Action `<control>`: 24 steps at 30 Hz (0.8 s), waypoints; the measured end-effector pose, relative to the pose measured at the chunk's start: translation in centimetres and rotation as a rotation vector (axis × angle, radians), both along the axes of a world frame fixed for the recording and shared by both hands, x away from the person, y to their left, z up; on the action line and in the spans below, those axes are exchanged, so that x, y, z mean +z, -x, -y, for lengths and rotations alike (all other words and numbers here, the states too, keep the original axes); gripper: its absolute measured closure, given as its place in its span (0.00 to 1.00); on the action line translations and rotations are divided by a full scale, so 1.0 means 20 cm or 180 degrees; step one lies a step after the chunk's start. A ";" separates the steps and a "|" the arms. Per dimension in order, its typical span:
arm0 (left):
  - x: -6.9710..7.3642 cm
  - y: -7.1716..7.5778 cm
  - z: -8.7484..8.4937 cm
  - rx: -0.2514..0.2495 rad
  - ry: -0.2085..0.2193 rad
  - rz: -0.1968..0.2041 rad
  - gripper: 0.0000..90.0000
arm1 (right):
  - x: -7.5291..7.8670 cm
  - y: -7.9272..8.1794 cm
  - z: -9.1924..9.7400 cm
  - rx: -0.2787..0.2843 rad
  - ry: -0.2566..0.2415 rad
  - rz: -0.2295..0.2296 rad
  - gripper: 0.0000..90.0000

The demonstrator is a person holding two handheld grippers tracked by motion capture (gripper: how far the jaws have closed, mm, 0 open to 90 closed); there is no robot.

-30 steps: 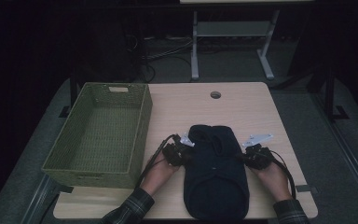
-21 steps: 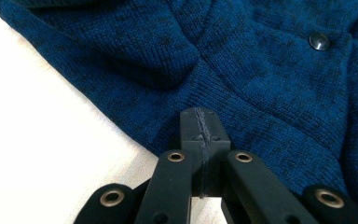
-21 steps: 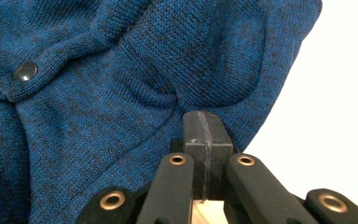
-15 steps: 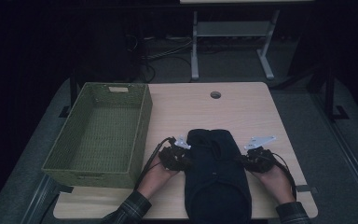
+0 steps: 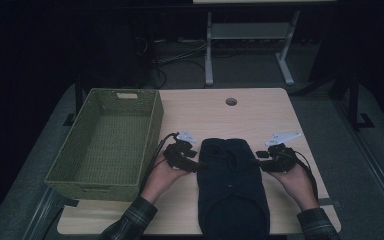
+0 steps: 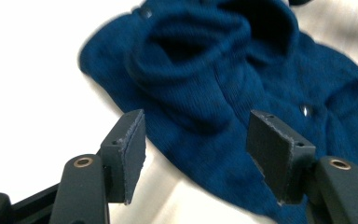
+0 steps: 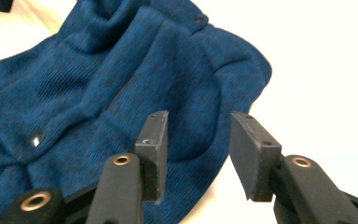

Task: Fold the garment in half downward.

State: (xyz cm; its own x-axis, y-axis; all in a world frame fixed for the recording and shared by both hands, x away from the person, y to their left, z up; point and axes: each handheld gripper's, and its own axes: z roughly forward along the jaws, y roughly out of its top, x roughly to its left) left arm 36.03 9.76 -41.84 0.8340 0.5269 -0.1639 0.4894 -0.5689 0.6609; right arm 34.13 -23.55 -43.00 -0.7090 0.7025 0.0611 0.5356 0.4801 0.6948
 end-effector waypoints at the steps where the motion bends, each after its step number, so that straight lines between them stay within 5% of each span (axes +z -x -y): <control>1: 0.02 -0.02 0.00 0.0019 0.0025 0.0032 0.41 | 0.01 -0.01 0.00 -0.0031 -0.0040 0.0006 0.63; 13: 0.13 -0.21 0.04 0.0205 0.0057 0.0214 0.44 | 0.09 -0.20 -0.04 -0.0064 -0.0029 -0.0001 0.60; 24: 0.08 -0.43 0.10 0.0420 -0.0096 0.0216 0.46 | 0.07 -0.38 -0.07 -0.0192 -0.0047 -0.0029 0.61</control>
State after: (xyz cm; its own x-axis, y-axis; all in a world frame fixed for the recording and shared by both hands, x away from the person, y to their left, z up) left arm 44.57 7.85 -40.21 0.7658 0.6365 -0.0918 0.5159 -0.5228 0.6786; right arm 41.65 -22.18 -41.53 -0.6649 0.7428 0.0780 0.5695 0.4366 0.6964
